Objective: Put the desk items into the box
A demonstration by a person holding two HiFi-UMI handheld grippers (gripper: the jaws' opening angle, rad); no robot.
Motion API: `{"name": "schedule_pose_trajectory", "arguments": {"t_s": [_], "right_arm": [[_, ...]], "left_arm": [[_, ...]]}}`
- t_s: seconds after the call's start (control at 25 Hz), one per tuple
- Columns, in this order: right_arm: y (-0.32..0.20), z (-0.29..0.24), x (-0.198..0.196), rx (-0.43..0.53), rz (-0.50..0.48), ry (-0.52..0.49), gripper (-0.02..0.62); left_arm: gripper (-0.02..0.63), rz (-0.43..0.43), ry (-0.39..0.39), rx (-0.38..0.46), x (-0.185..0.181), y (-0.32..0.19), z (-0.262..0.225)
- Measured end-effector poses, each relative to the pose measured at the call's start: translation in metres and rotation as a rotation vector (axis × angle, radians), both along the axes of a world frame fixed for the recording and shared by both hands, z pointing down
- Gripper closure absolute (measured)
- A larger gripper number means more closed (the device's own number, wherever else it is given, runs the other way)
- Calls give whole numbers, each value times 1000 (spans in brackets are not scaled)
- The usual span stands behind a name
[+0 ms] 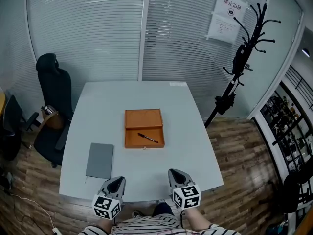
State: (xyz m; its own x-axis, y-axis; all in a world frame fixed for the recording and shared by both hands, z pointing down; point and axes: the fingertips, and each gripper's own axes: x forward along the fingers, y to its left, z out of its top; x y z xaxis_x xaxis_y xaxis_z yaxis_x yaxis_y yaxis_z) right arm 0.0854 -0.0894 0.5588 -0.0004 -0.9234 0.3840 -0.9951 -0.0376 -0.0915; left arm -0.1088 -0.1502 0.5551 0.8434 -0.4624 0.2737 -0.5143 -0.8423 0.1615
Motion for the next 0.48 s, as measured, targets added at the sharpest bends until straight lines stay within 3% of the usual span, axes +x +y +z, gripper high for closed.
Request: {"name": "schedule_pose_trajectory", "arguments": {"t_s": [0.48], "right_arm": [[-16,-3,3,5,-9,-2,569]], "left_arm": [[584,-24,-1,-19,-1,-12,6]]}}
